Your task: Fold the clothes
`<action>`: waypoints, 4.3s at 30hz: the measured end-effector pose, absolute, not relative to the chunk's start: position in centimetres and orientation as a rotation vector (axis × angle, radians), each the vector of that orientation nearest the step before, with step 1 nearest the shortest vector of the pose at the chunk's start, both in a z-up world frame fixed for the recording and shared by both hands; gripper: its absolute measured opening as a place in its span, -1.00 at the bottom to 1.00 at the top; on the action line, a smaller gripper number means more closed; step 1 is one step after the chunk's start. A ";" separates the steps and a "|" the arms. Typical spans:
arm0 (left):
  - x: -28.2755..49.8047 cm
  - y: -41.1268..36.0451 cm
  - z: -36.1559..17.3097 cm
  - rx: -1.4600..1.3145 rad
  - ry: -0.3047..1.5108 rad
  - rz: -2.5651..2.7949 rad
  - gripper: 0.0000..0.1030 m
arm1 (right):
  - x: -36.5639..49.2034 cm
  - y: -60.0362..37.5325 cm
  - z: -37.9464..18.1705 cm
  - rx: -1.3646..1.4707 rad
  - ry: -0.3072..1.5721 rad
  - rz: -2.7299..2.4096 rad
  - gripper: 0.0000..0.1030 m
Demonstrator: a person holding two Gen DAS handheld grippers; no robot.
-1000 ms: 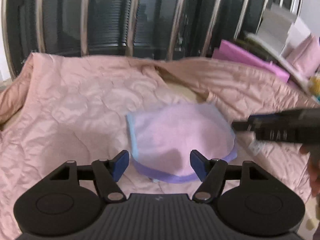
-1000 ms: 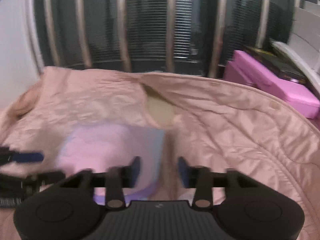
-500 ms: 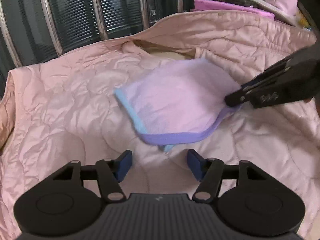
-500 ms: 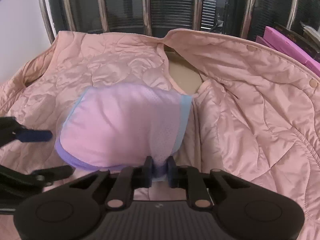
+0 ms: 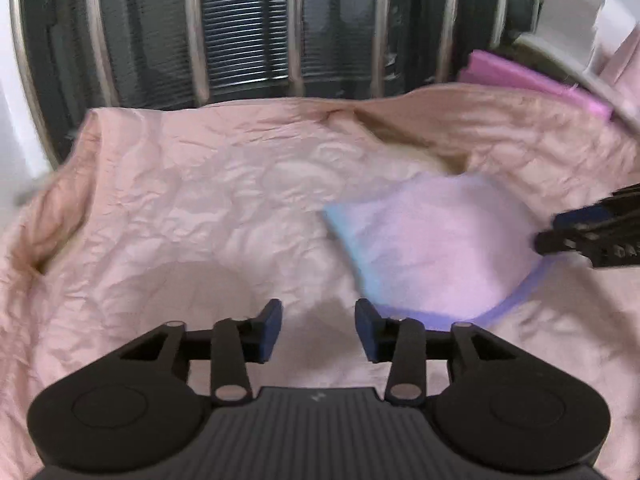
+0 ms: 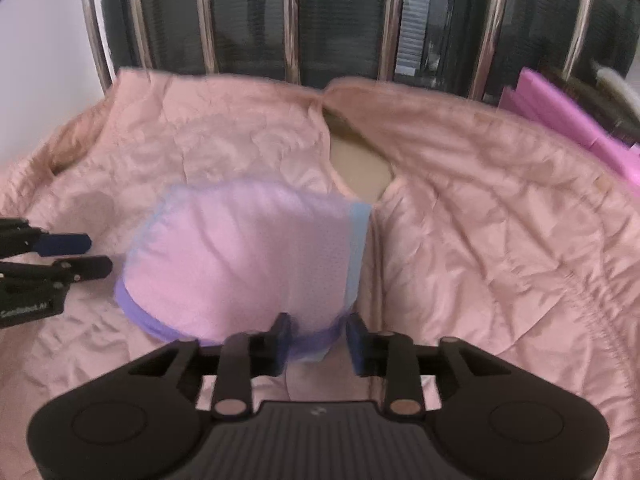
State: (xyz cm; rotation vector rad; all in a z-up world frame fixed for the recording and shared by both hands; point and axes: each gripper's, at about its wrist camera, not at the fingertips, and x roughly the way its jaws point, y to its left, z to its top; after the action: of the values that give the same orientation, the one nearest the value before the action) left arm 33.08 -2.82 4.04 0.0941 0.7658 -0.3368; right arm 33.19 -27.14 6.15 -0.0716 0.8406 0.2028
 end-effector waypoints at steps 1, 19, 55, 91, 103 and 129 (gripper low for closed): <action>33.0 -2.8 4.2 0.066 0.769 -0.380 -0.08 | 32.9 -27.4 6.7 -0.052 0.815 0.198 -0.24; 33.8 -7.2 1.9 -0.067 0.882 -0.318 -0.37 | 34.9 -26.9 2.8 0.004 0.899 0.219 -0.38; 33.7 -7.5 2.4 -0.066 0.847 -0.288 -0.08 | 35.3 -26.9 3.0 0.037 0.831 0.196 -0.61; -4.4 -1.1 4.0 0.088 0.571 0.024 0.99 | -4.7 -19.9 4.8 0.091 0.683 0.108 1.00; -4.3 -0.8 1.1 0.069 0.623 0.073 0.99 | -8.0 -22.6 2.2 0.146 0.568 0.041 1.00; 0.2 -1.0 -0.2 -0.001 0.672 0.045 0.99 | 0.6 -20.4 0.1 0.026 0.687 -0.018 1.00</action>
State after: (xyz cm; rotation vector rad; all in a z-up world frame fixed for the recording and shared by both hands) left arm 0.16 -1.04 -0.20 -0.0006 0.6718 0.0449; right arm 0.57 -20.43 0.09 0.0263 0.6871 -0.0185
